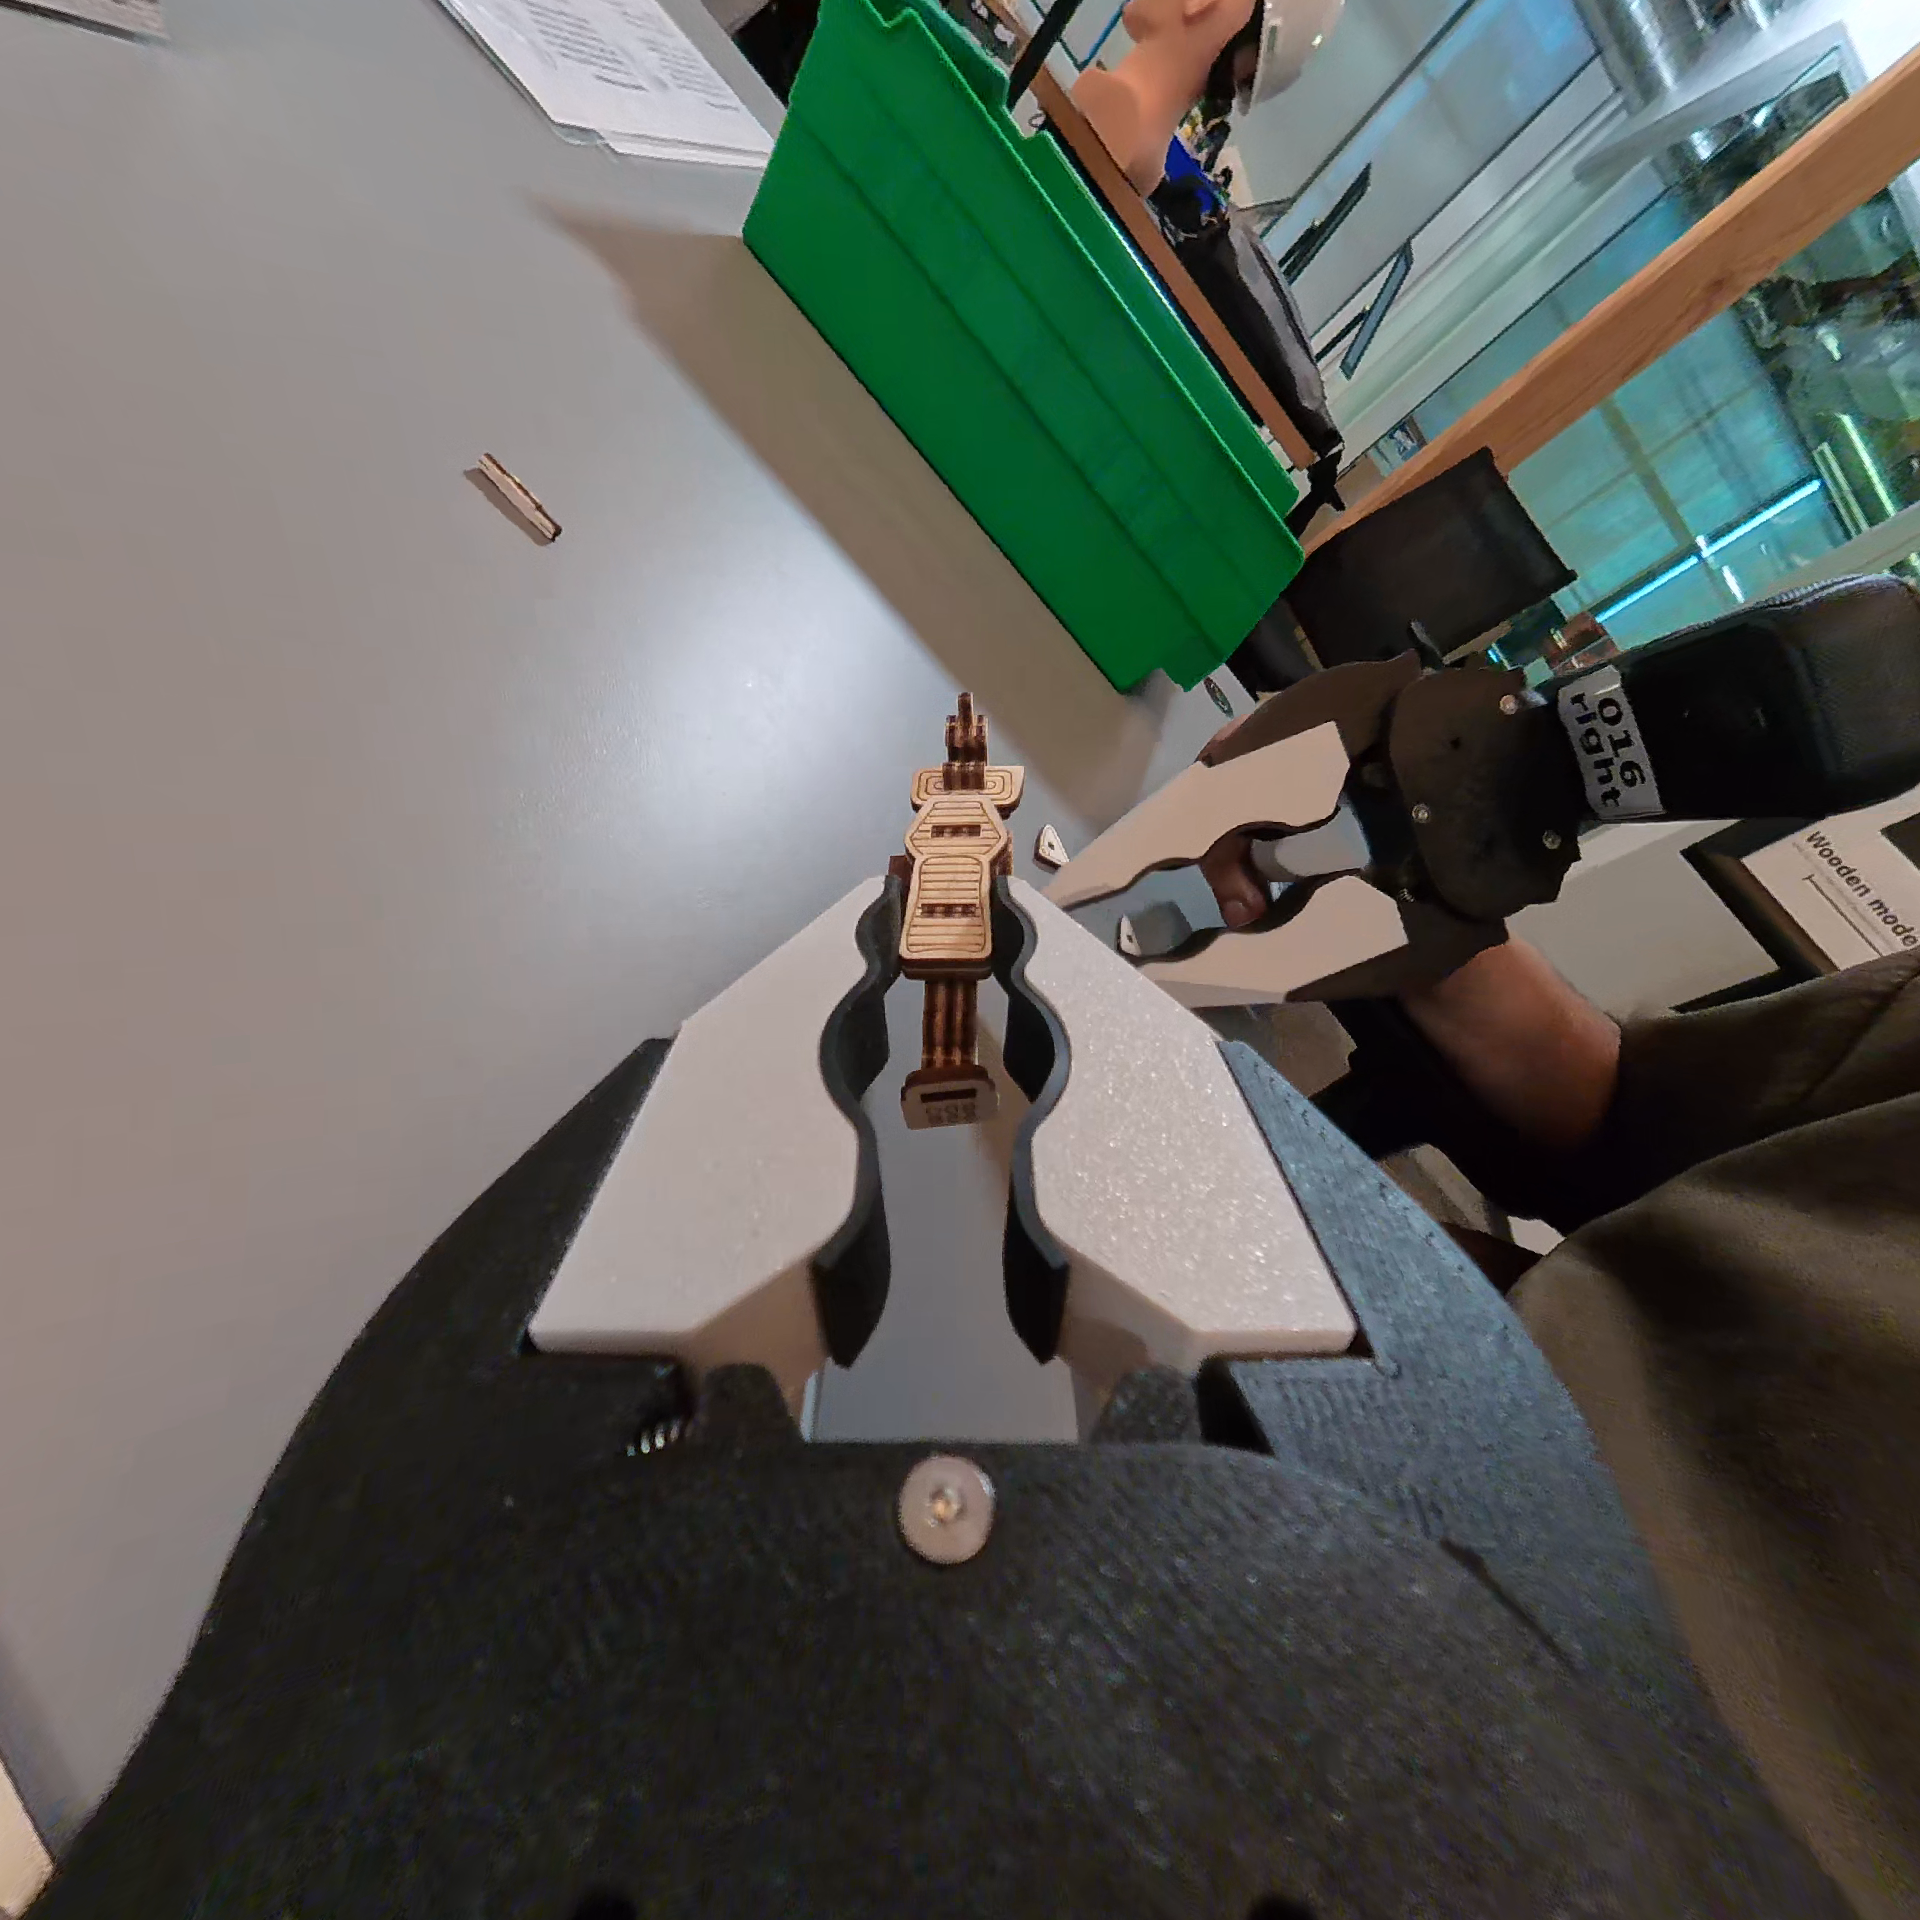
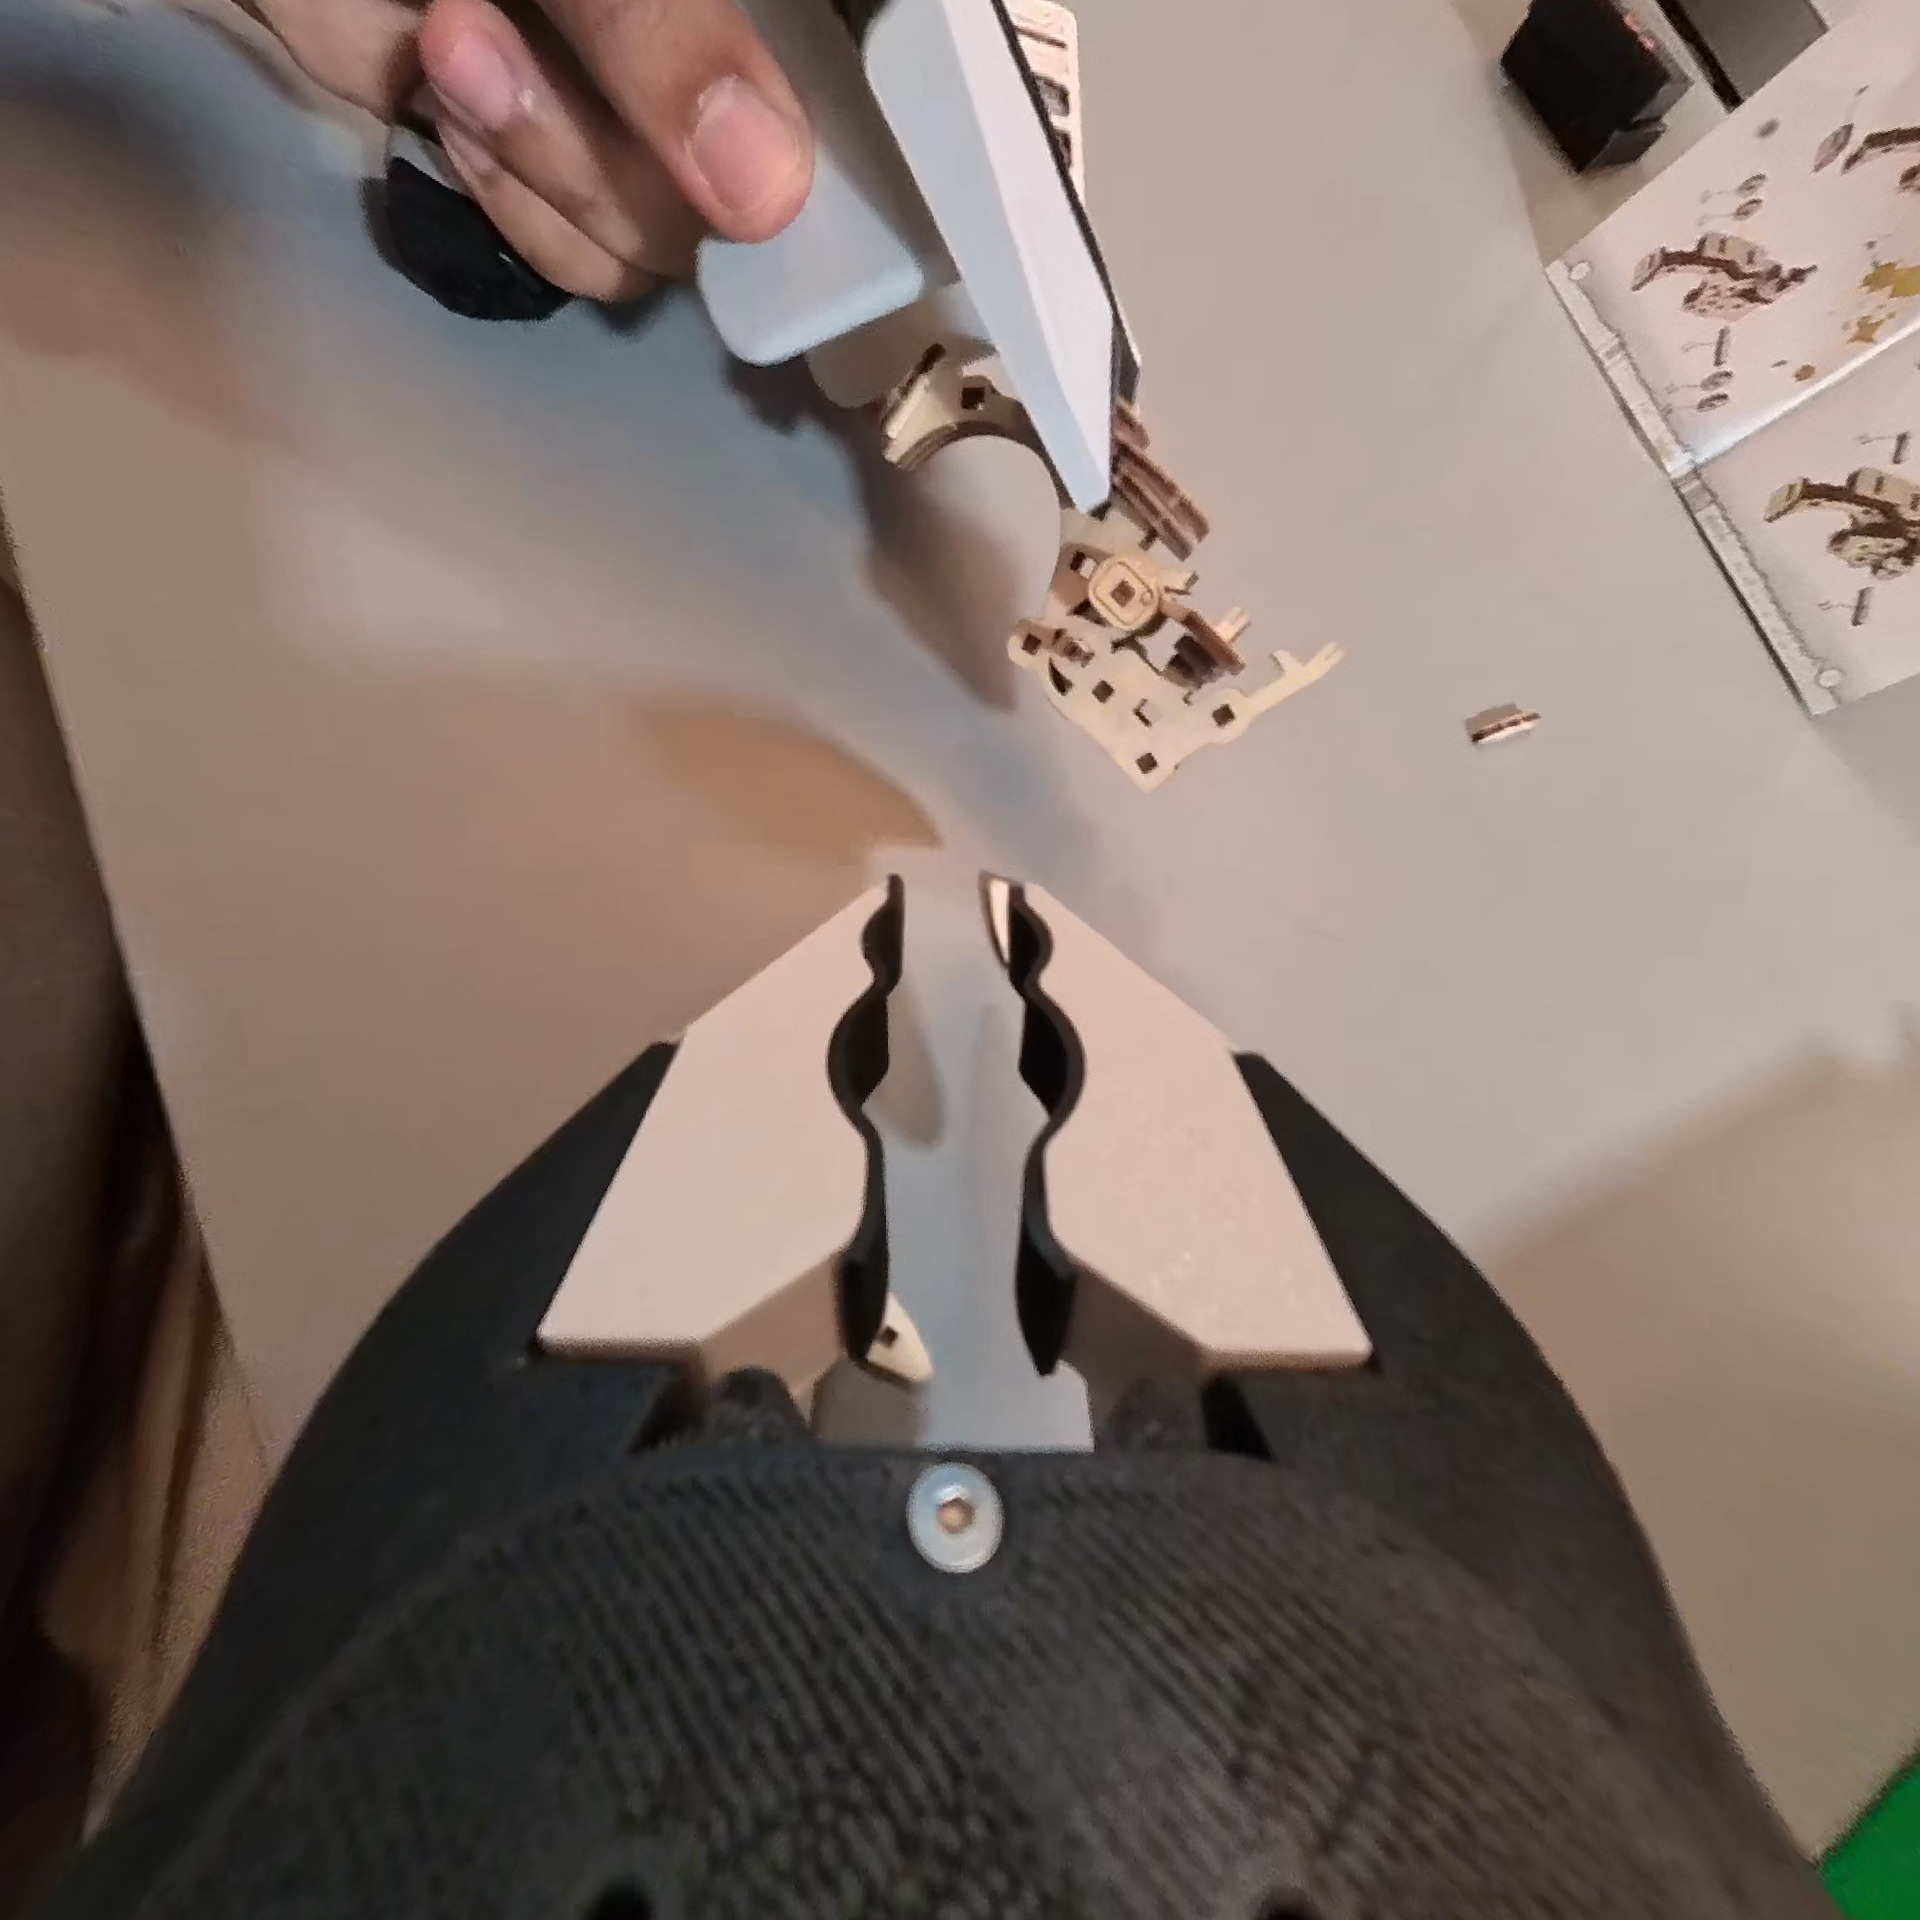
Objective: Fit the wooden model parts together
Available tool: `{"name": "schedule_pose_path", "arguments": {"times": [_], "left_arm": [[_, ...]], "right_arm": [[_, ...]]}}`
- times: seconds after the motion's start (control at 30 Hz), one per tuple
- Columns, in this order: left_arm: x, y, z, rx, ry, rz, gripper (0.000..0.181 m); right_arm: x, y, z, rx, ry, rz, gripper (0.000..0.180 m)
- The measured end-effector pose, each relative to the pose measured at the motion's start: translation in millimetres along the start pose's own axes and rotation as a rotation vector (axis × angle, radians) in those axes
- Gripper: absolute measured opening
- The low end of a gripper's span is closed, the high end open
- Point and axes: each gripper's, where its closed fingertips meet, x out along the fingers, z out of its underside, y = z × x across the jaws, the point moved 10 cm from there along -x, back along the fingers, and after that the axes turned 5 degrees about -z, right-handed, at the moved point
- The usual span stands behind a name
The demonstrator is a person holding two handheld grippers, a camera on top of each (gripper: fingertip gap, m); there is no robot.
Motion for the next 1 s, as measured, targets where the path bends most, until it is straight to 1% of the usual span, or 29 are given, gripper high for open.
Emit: {"name": "schedule_pose_path", "arguments": {"times": [0.13,0.47,0.6,0.77,0.9,1.0], "left_arm": [[0.0,-2.3,-0.2,-0.024,0.001,0.011,0.014],[0.6,-5.1,0.2,-0.055,-0.010,0.029,0.013],[1.5,-5.6,0.7,-0.068,-0.027,0.047,0.014],[2.9,-4.8,1.8,-0.066,-0.049,0.056,0.014],[3.6,-5.2,2.3,-0.075,-0.063,0.068,0.014],[4.5,-4.7,3.0,-0.071,-0.078,0.069,0.014]], "right_arm": [[-1.2,7.7,6.2,0.038,-0.034,0.036,0.017],[6.6,9.6,7.7,0.115,-0.055,0.041,0.012],[9.3,10.3,7.3,0.177,-0.040,0.024,0.007],[6.3,9.9,8.6,0.189,-0.034,0.005,0.005],[4.5,9.0,7.6,0.198,-0.013,-0.016,0.005],[4.2,9.2,7.4,0.181,-0.026,0.005,0.010]]}}
